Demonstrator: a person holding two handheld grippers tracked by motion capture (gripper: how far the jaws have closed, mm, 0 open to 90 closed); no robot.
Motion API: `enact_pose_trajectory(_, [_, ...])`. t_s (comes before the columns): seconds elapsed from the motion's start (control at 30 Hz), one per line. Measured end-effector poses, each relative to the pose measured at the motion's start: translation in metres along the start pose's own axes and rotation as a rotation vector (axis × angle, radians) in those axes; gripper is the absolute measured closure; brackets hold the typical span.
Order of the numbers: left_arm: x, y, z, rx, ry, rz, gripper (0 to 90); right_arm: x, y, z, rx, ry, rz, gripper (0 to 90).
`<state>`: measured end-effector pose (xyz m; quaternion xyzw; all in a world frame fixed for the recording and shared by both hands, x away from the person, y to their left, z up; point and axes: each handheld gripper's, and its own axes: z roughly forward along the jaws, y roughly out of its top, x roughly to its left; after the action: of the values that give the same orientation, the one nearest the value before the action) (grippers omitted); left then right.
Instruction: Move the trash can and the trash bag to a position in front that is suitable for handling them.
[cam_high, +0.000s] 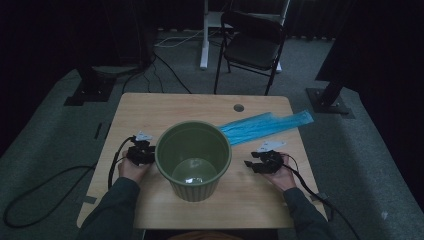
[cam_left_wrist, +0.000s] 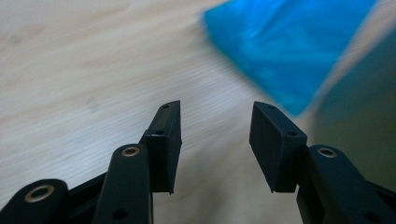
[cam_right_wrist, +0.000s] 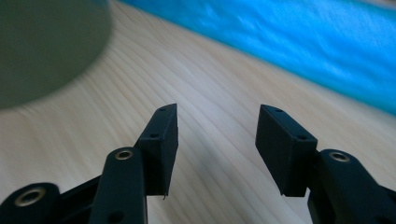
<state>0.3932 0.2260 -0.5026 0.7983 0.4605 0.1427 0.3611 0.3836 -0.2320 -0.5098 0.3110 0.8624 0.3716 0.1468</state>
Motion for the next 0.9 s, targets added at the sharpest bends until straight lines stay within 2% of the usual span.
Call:
enact_pose_trajectory(0.07, [-0.010,0.001,-0.006,-0.018,-0.009,0.040,53.6,0.006,0.007,-0.001,-0.010,0.021,0.000,51.0])
enact_pose_trajectory(0.13, [-0.017,-0.002,-0.011,-0.028,-0.028,0.057,53.4,0.014,0.014,-0.003,-0.033,0.055,-0.002,52.7])
enact_pose_trajectory(0.23, [-0.022,-0.005,-0.016,-0.030,-0.047,0.066,52.8,0.024,0.023,-0.003,-0.053,0.089,-0.015,53.4])
enact_pose_trajectory(0.33, [-0.023,-0.009,-0.022,-0.034,-0.059,0.069,52.8,0.028,0.026,-0.003,-0.058,0.102,-0.019,53.6])
enact_pose_trajectory(0.37, [-0.024,-0.012,-0.027,-0.042,-0.061,0.070,52.8,0.034,0.031,-0.001,-0.070,0.141,-0.018,54.5])
enact_pose_trajectory(0.47, [-0.025,-0.015,-0.034,-0.056,-0.068,0.084,52.8,0.043,0.037,0.005,-0.059,0.179,-0.028,54.5])
enact_pose_trajectory(0.6, [-0.028,-0.018,-0.039,-0.060,-0.066,0.094,52.6,0.050,0.044,0.011,-0.058,0.206,-0.043,54.4])
enact_pose_trajectory(0.73, [-0.027,-0.018,-0.041,-0.068,-0.061,0.091,52.2,0.055,0.051,0.015,-0.060,0.212,-0.058,55.0])
enact_pose_trajectory(0.8, [-0.026,-0.018,-0.042,-0.070,-0.040,0.093,52.1,0.056,0.053,0.018,-0.069,0.221,-0.055,55.0])
enact_pose_trajectory(0.9, [-0.021,-0.019,-0.045,-0.080,-0.029,0.074,52.2,0.058,0.058,0.022,-0.067,0.226,-0.060,55.1])
